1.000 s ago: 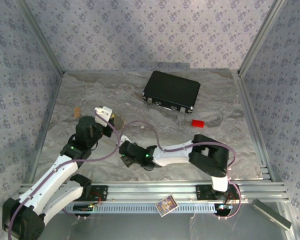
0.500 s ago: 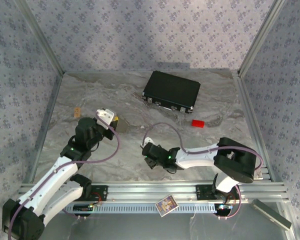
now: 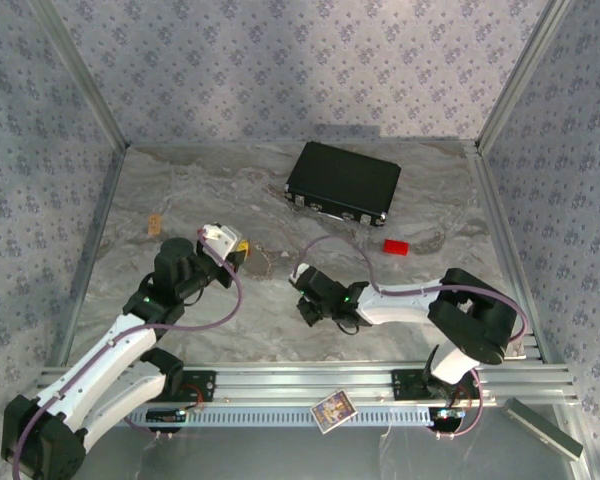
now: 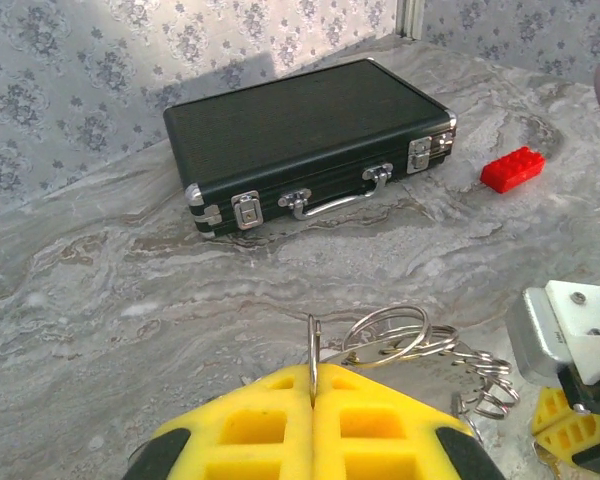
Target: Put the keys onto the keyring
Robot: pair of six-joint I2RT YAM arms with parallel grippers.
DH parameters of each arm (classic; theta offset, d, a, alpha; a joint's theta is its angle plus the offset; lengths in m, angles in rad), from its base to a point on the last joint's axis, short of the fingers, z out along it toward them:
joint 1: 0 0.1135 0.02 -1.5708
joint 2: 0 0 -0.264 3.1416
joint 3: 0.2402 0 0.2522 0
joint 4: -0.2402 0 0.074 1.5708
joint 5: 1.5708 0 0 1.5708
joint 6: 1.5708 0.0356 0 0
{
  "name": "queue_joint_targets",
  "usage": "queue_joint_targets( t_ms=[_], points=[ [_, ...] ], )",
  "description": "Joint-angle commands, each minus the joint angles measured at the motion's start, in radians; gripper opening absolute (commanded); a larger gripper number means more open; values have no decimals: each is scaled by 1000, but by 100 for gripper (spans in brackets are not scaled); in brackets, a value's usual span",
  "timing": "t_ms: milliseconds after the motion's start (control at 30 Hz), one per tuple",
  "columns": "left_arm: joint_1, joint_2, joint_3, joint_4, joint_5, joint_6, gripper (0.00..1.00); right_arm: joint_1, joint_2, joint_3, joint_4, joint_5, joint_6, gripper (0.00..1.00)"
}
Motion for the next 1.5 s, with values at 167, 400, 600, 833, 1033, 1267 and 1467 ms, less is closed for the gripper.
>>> queue_joint_targets(
  t_ms=[167,400,600,833,1033,1267,1467],
  points=[
    [-13,0,19,10,26,29,0,0,2,3,-75,-34,2,7],
    [-16,0,19,0,25,39,0,0,-36,33,-147,-39,30,27],
    [-19,-3,20,-3,26,47,0,-20,-80,90,-281,-85,35,33],
    [-21,-1,17,-4,28,49,0,-40,-100,162,-437,-122,1,36],
    [-22,7,18,-3,31,48,0,-33,-52,210,-489,-144,-15,37],
    [-24,6,27,-14,33,51,0,-27,42,255,-472,-156,-28,34],
    [-27,4,29,-26,32,55,0,-26,91,285,-472,-129,-32,29]
  ],
)
